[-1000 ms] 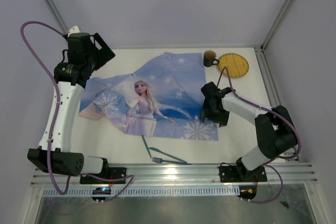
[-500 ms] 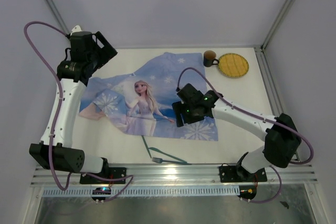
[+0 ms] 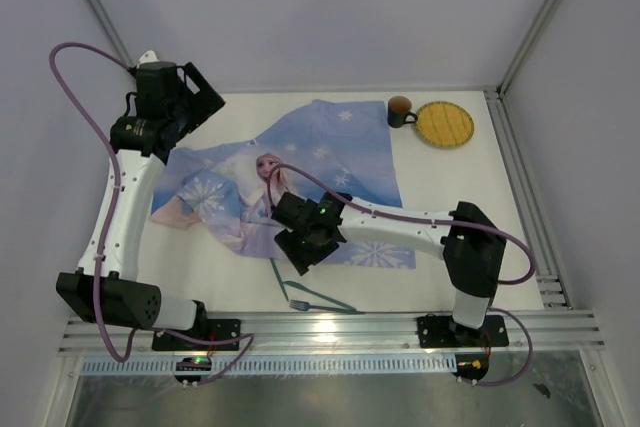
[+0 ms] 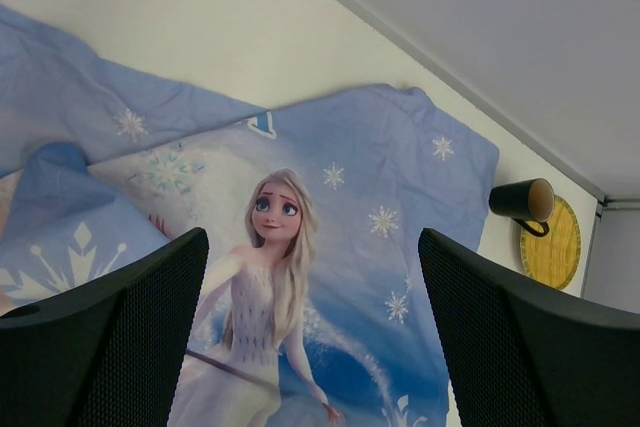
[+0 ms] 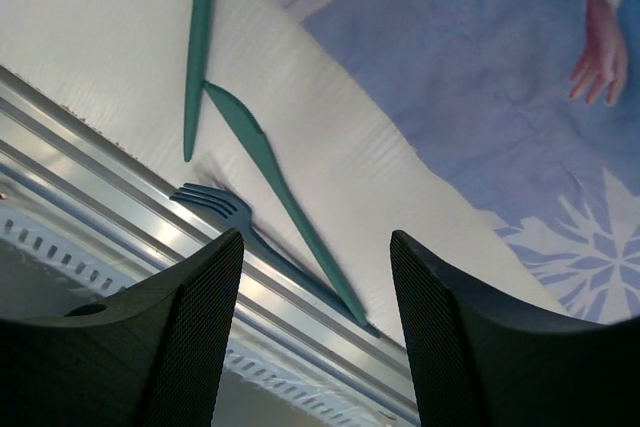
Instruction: Set the dinner table for one person
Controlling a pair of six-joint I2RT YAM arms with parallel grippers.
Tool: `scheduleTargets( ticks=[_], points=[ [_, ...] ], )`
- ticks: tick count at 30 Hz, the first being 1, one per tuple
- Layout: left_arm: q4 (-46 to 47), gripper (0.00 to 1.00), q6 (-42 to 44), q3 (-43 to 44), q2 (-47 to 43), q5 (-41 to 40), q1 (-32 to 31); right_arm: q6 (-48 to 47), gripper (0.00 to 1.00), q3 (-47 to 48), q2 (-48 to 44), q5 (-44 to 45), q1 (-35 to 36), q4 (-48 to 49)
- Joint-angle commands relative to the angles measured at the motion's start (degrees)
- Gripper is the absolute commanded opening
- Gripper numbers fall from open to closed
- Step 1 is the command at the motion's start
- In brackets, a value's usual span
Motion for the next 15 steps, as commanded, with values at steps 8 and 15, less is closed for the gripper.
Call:
scheduleTargets(
  ticks=[8,15],
  points=[
    [0.62,0.88,1.61,-0.46,-1.45,2.47,-0.05,3.87,0.64,6.06,4.84,1.0,5.4,-0.05],
    [0.44,0.88,1.7,-0.29,-1.89,3.7,-0.05,1.68,0.63,8.68,10.81,0.39,5.76,2.42]
  ],
)
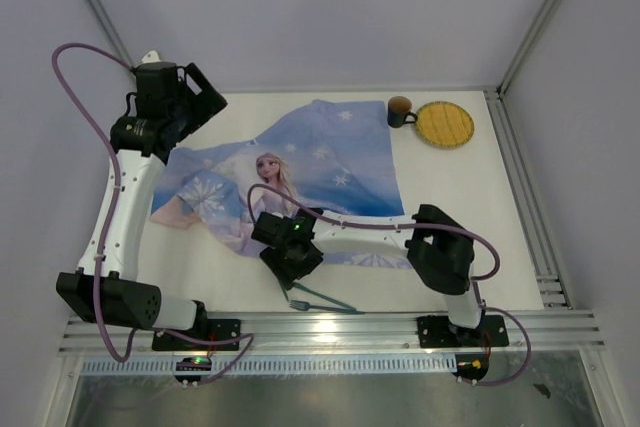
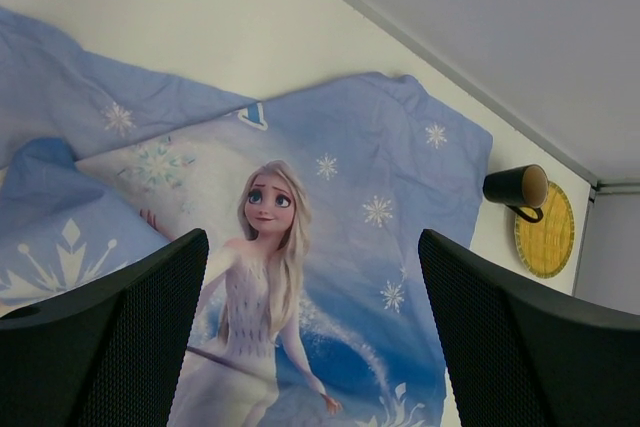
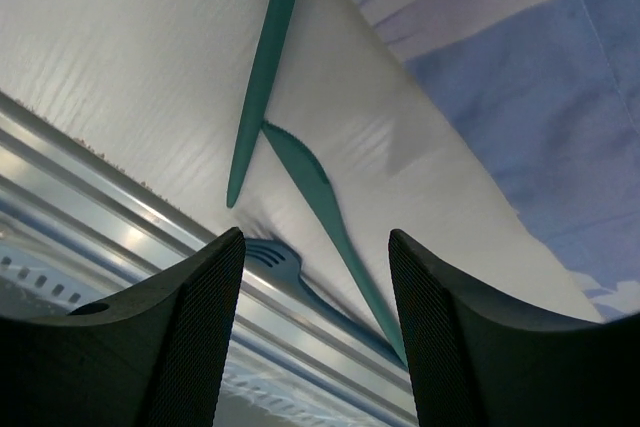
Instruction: Set the dinner table for one person
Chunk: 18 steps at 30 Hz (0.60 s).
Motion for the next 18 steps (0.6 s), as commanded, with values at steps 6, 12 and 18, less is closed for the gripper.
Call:
scheduleTargets(
  ticks=[6,12,18],
  points=[
    [0.48,0.88,1.73,-1.23,-3.27,0.86,-0.05,-0.03,0.63,8.71,6.15,-2.97,0.18,3.62],
    [0.22,0.88,2.25,-2.46,-4.07,-0.02,-0.05,0.5,0.63,13.64,8.62,-2.8,0.09,2.13],
    [-0.31,0.88,2.69,-2.73,-4.51,-0.55,-0.05,1.12,0.63,12.85,8.8,-3.59,0.01,2.75]
  ],
)
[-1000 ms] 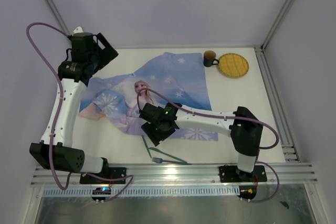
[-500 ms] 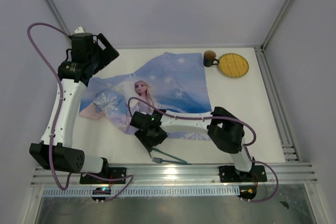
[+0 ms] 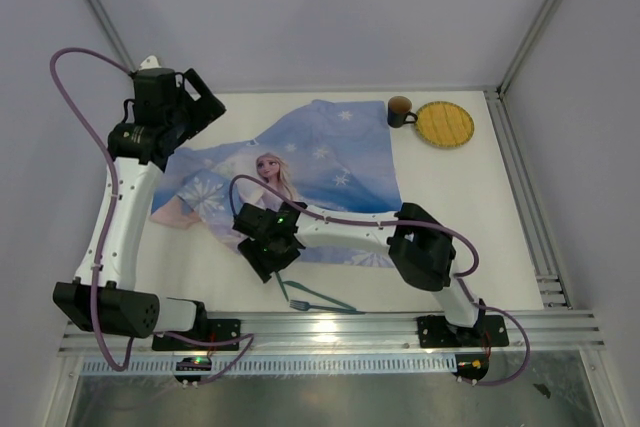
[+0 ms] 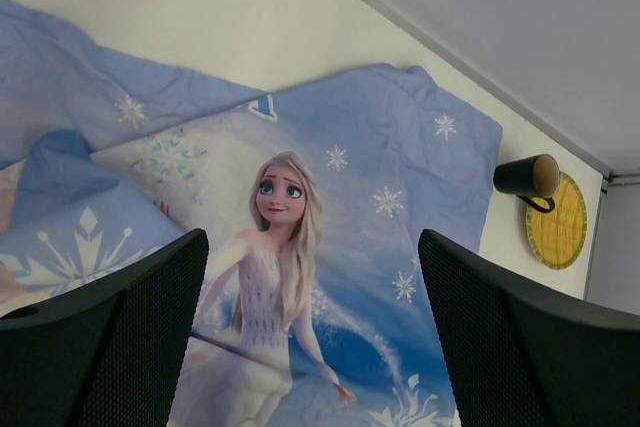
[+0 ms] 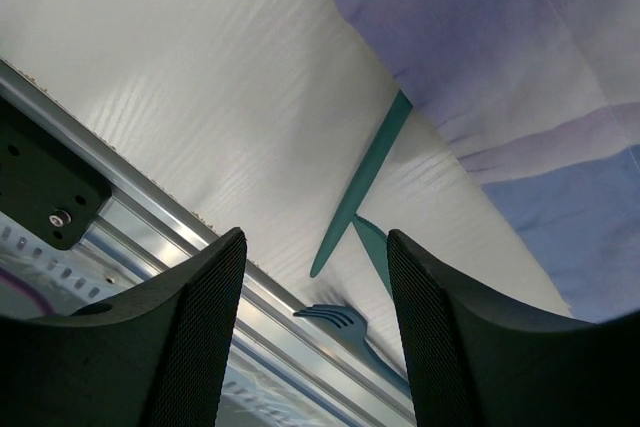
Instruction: Set the dinner table for one person
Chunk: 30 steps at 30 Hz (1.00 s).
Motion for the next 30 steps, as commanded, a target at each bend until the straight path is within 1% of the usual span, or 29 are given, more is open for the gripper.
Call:
scheduleTargets(
  ticks=[1,4,11,23,27,28,30],
  points=[
    [-0.24,0.88,1.56,-0.24,-2.19,-0.59,-0.05,0.77,0.62,0.9,0.21,-1.05,0.16,0.71],
    [-0.24,0.88,2.17,0.03,-2.54,-1.47,-0.05,0.94,0.6,0.63,0.38,-1.32,0.16,0.98],
    [-1.03,0.89,2.52,0.64,-2.9,-0.94,-0.05,1.82,0.59,-0.77,1.43,-1.93,0.16,2.56],
    [-2.61,0.89,4.19,2.23,-4.13,-1.38,-0.05,1.74,0.58,0.45,3.9,-2.64,0.16,3.97],
    [-2.79,0.89,4.19,2.31,-4.56,-0.86,-0.05,1.21,0.52,1.6,5.04,-2.99,0.16,3.97],
    [-2.79,0.89,4.28,2.4,-4.65,-0.94,-0.05,1.12,0.46,1.69,5.39,-3.25,0.16,3.97],
    [-2.96,0.89,4.37,2.84,-4.65,-0.86,-0.05,0.42,0.39,2.13,5.66,-3.6,-0.01,3.97]
  ],
)
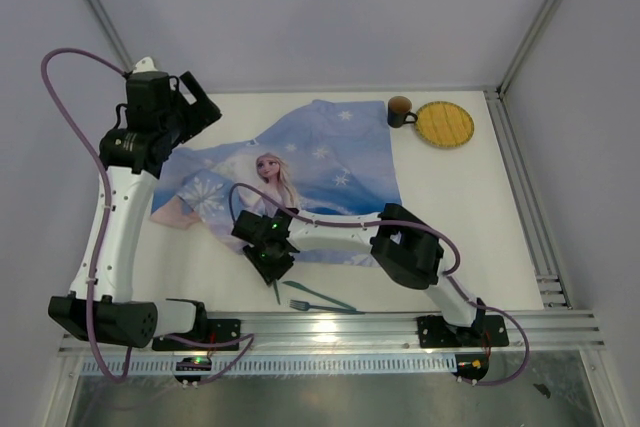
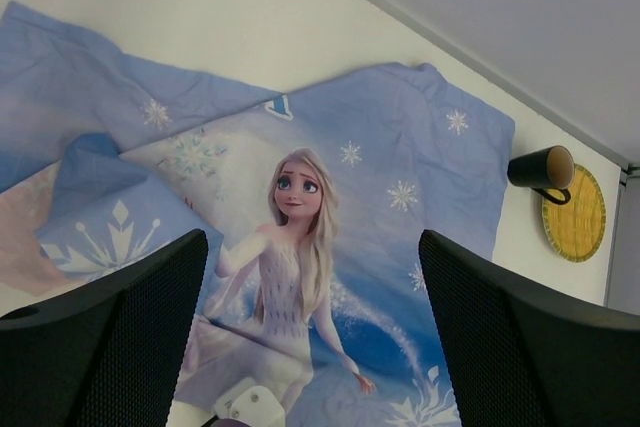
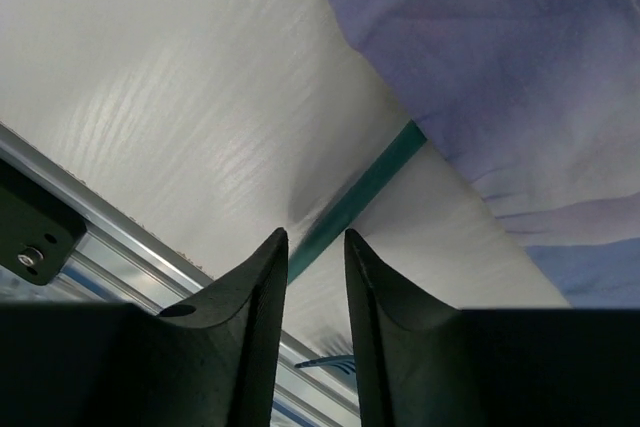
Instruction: Set the dinner table for one person
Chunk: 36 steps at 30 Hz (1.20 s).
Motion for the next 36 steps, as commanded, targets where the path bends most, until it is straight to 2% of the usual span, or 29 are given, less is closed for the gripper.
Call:
scheduleTargets(
  ticks=[1,8,11,21,29,36],
  points=[
    [-0.47,0.89,1.38,2.73,-1.79,0.17,-0.05,-0.94,0.31,2.56,0.98,-1.11,0.16,1.3],
    [-0.74,0.89,1.2,3.79,-1.35,0.61,-0.13,-2.34,0.13,2.04,0.98,-1.29,0.07,0.78],
    [-0.65,0.89,0.94,3.96,-1.09,0.79,-0.05,-3.13,0.1,2.04,0.37,-1.72,0.07,-0.1],
    [1.28,0.89,-0.2,3.44,-0.12,1.05,-0.05,-11.57,0.08,-3.14,-9.29,-3.84,0.07,-6.51],
    [3.57,0.89,-1.96,2.38,0.84,2.98,-0.05,-10.7,0.07,-7.81,-19.57,-3.92,0.16,-9.95],
    [6.03,0.89,-4.42,1.15,1.55,5.36,-0.05,-9.91,0.08,-9.91,-21.78,-2.96,0.16,-11.18]
  ],
)
